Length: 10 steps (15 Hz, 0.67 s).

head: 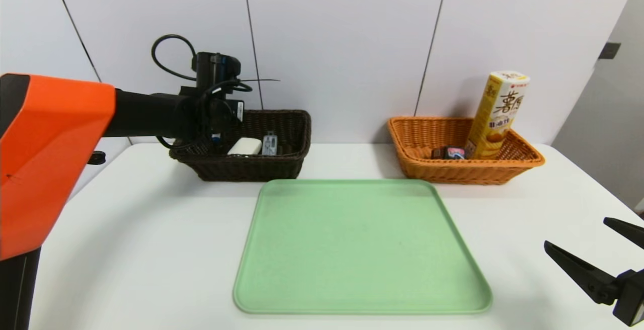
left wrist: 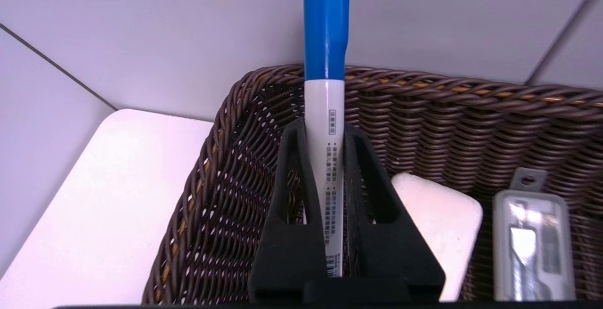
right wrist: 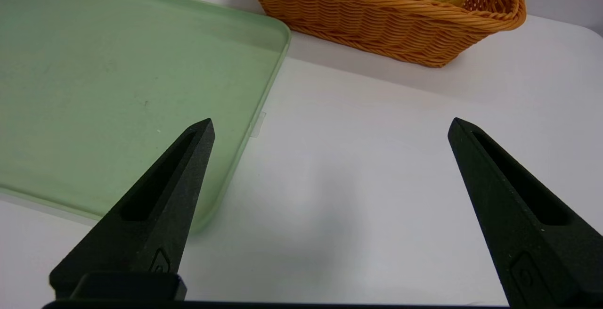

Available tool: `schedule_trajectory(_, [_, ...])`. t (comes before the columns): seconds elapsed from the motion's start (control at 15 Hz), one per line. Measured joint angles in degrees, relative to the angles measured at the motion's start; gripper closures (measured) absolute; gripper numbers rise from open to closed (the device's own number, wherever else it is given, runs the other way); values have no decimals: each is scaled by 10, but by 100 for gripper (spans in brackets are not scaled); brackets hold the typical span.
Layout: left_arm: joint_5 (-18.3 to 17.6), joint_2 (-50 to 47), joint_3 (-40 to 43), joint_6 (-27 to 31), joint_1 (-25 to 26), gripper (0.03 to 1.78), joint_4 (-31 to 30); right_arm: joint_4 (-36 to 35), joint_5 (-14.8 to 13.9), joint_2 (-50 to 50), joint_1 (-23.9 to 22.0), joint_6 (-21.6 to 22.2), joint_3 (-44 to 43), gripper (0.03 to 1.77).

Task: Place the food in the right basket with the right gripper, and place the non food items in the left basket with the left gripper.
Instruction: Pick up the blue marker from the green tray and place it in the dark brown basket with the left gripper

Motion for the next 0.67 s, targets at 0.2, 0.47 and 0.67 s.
schedule_trajectory(0.2, [0,31,0,2,7,163,-25,0,0,1,0,0,-1,9])
schedule_trajectory(0.47, [0,56,-3,0,13,163,-27,0,0,2,0,0,-1,9])
schedule_trajectory(0.67, [0,64,-2,0,15,163,-25,1,0,2,0,0,0,9])
